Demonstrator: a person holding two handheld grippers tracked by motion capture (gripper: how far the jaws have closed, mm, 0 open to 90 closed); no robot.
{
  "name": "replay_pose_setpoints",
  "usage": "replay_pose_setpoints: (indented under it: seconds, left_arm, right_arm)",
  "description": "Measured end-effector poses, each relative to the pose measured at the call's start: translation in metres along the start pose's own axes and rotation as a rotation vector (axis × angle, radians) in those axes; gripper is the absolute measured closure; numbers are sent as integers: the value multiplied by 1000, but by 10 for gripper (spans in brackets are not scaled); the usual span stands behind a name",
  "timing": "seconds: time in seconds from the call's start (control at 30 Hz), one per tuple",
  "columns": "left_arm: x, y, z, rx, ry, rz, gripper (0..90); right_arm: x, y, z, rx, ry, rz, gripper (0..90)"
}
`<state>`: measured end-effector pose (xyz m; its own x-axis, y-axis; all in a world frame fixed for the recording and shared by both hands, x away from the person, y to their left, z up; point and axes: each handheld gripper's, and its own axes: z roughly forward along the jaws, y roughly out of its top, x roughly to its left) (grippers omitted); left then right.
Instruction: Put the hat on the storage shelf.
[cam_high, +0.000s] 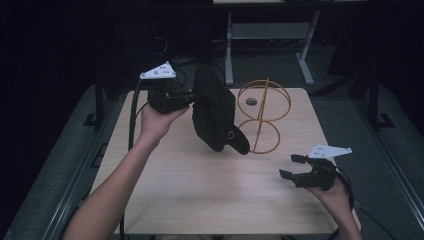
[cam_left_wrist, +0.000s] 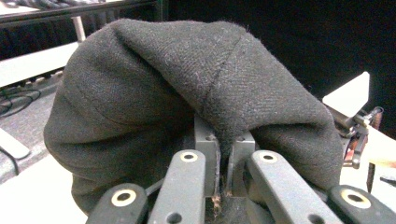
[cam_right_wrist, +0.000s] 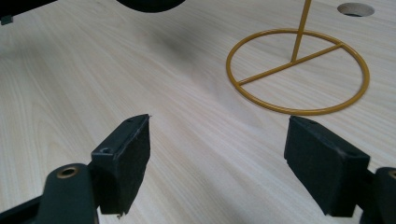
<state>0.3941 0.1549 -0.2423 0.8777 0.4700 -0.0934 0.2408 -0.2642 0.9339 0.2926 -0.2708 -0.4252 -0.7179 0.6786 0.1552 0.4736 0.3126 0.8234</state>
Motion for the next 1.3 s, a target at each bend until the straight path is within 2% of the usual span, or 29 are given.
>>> replay_pose_setpoints:
  seconds: [0.5, 0.9, 1.3]
  left_arm:
    - [2, 38, 28, 3, -25, 43, 865]
    - [4, 64, 58, 41, -64, 56, 866]
    - [4, 88, 98, 100, -64, 57, 865]
  right_arm:
    - [-9, -2, -8, -39, -17, 27, 216]
    - [-17, -5, -18, -99, -39, 65, 216]
    - [-21, -6, -23, -122, -48, 79, 215]
